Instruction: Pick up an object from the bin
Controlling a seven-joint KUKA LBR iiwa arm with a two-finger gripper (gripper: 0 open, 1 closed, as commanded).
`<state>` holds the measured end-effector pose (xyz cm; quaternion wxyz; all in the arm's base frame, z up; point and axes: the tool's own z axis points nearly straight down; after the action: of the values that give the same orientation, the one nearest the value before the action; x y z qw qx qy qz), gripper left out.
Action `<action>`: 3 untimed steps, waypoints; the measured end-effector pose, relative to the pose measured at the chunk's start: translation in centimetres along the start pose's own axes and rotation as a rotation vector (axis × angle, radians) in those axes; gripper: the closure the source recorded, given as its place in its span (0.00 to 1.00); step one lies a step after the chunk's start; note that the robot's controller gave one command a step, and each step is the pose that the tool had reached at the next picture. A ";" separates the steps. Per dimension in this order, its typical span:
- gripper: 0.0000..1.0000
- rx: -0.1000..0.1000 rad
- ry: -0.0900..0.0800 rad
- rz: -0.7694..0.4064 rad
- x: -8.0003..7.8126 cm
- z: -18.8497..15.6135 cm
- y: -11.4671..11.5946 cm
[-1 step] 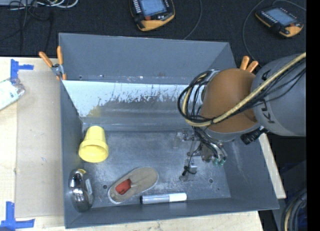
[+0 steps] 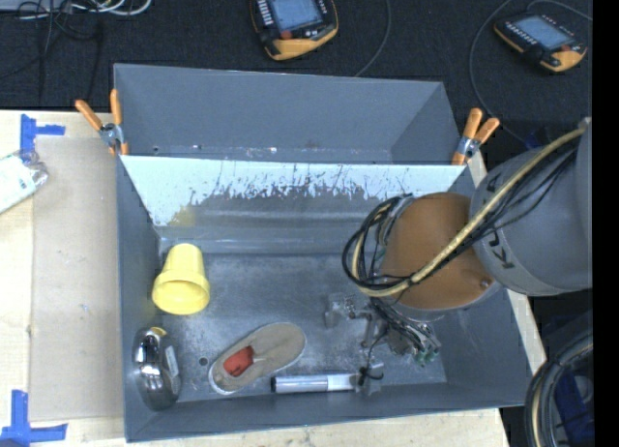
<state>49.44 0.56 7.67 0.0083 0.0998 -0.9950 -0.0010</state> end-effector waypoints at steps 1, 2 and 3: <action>0.00 0.000 -0.003 0.001 -0.1 -0.1 0.0; 0.00 0.001 -0.008 -0.199 1.1 -0.9 -0.9; 0.00 0.001 -0.008 -0.197 1.1 -0.9 -0.8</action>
Offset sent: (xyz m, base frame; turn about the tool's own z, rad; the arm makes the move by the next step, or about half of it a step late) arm 0.0000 0.0000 0.0000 0.0000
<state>48.56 -0.48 8.57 0.0043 0.1972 -0.9804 -0.0018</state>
